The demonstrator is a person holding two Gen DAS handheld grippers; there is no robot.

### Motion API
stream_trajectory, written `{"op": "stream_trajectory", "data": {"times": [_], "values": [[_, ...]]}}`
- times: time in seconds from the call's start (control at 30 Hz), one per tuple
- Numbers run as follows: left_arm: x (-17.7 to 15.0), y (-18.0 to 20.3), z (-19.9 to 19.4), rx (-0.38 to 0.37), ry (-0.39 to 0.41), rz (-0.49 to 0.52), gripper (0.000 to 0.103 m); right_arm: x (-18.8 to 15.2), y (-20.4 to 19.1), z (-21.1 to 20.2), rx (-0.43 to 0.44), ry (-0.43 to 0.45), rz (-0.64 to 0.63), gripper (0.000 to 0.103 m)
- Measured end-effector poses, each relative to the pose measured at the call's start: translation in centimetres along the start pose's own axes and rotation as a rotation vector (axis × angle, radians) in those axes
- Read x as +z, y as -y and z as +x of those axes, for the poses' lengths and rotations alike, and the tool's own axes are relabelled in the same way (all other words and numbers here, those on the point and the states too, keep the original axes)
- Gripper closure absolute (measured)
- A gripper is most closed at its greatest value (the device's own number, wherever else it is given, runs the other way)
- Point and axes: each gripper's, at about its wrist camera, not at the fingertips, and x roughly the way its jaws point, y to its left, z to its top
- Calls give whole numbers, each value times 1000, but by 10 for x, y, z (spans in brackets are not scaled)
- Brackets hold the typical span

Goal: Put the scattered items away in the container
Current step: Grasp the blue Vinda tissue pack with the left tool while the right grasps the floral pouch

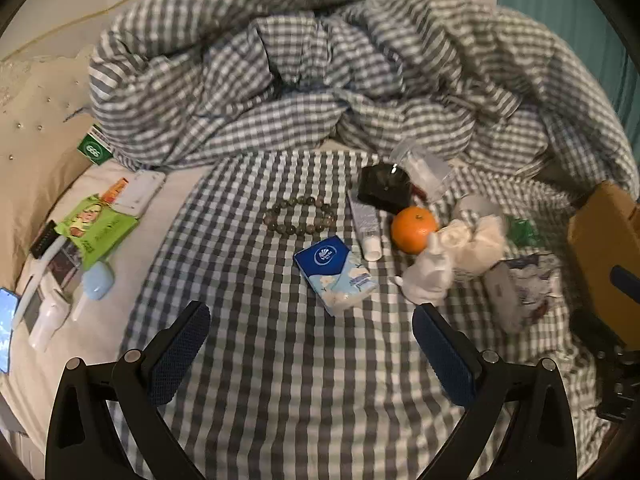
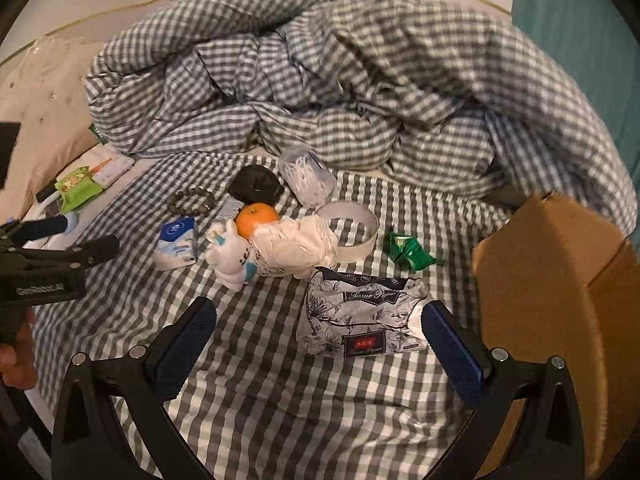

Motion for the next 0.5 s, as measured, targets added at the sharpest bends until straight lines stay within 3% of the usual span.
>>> {"op": "stream_trajectory", "data": {"times": [0.17,0.33,0.5], "values": [[1,7,50,-40,-78,-17,0,1,9,24,-30,-20,12,0],[6,9,94,23,-121,-45,0,-3,16,52,-11,-66,33,0],[8,8,118,7,-146,-96,0,-7,20,65,-40,-69,27,0]]}}
